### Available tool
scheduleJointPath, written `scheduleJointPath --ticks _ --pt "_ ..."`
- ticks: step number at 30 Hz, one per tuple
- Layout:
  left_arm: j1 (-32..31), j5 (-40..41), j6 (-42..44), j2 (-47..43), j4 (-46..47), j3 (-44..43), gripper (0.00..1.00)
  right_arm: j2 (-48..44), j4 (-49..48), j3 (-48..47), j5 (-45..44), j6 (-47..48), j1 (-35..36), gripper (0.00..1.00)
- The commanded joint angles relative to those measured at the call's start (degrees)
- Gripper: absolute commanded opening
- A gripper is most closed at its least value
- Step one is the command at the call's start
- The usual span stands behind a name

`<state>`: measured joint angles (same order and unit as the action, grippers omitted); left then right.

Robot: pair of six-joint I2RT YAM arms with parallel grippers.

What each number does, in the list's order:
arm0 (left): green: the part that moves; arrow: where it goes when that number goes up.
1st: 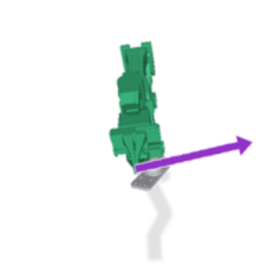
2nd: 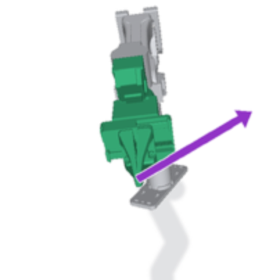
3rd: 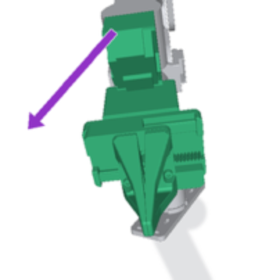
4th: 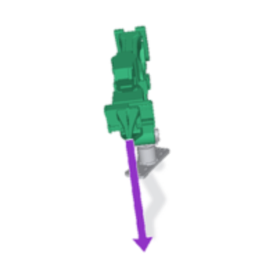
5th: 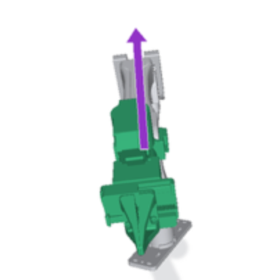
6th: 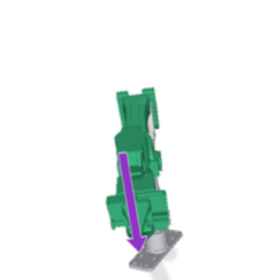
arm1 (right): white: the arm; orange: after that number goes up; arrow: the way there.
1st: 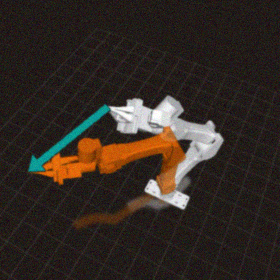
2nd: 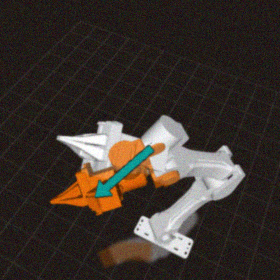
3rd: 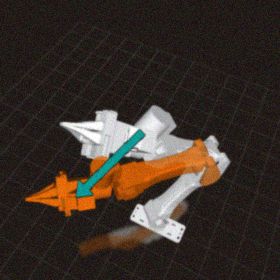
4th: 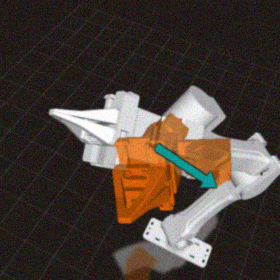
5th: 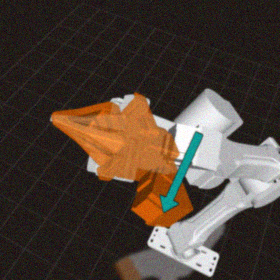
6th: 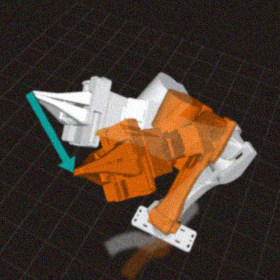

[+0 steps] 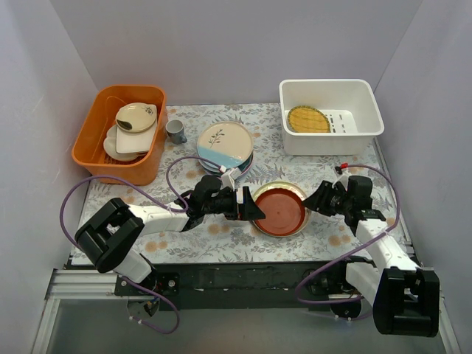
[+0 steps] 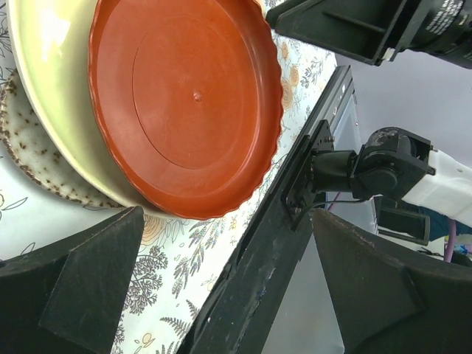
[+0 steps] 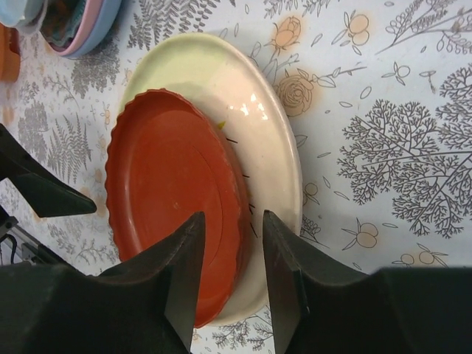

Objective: Place the plates into the plastic bin on the countertop
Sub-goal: Pick up the plate at the center of the board.

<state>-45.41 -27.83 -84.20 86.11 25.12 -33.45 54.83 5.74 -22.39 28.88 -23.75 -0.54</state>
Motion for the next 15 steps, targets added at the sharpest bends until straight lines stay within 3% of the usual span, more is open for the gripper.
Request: scheduleJointPath --ticks 1,15 --pt "-0.3 1.0 0.8 -2.1 -0.2 0.1 0.98 1.6 -3.2 1.7 0.7 0.6 0.4 0.43" --pt "-0.3 0.6 0.9 -1.7 -0.3 0.2 0.98 4.7 -4.9 2.1 -0.6 0.8 4.0 0.42"
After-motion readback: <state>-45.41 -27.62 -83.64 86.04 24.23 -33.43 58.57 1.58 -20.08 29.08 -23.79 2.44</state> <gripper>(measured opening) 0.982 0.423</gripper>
